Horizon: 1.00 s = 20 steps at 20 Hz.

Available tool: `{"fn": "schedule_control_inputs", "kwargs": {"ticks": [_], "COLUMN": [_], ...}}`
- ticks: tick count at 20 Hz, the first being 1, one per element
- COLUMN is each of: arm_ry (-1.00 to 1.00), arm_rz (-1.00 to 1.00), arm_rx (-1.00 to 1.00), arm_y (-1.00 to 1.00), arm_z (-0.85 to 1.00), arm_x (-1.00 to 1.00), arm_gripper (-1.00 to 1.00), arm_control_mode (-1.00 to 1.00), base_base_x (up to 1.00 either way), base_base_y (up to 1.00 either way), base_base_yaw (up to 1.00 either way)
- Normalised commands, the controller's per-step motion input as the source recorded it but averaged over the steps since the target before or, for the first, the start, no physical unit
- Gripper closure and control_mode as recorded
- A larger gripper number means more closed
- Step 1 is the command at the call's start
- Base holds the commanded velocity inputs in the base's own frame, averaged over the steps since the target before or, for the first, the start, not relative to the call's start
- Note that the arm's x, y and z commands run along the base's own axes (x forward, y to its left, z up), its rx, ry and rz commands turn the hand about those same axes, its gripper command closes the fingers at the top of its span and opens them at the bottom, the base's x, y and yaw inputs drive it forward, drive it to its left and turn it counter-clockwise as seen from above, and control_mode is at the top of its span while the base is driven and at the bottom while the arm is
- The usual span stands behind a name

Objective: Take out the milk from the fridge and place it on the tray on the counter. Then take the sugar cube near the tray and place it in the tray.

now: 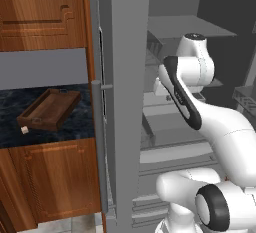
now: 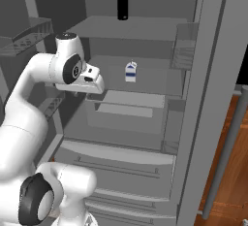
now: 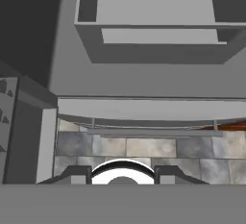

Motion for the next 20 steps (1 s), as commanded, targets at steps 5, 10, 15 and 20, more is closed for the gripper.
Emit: {"fn": "schedule_control_inputs", "kwargs": {"ticks": [5, 10, 15, 20], "arm_ry": [-0.02, -0.19, -0.27, -0.29], "arm_rz": [-0.02, -0.03, 0.00, 0.00], "arm_rx": [0.00, 0.00, 0.05, 0.01], "arm_y": [-0.04, -0.25, -0.59, -0.41], "arm_z": [0.00, 0.08, 0.32, 0.22], "arm_x": [-0.38, -0.48, -0.13, 0.06], "arm_gripper": [-1.00, -1.00, -1.00, -1.00], "arm_control_mode": [-1.00, -1.00, -1.00, -1.00], "base_base_x": [0.00, 0.00, 0.00, 0.00], "base_base_y": [0.00, 0.00, 0.00, 0.00], "base_base_yaw": [0.00, 0.00, 0.00, 0.00]}}
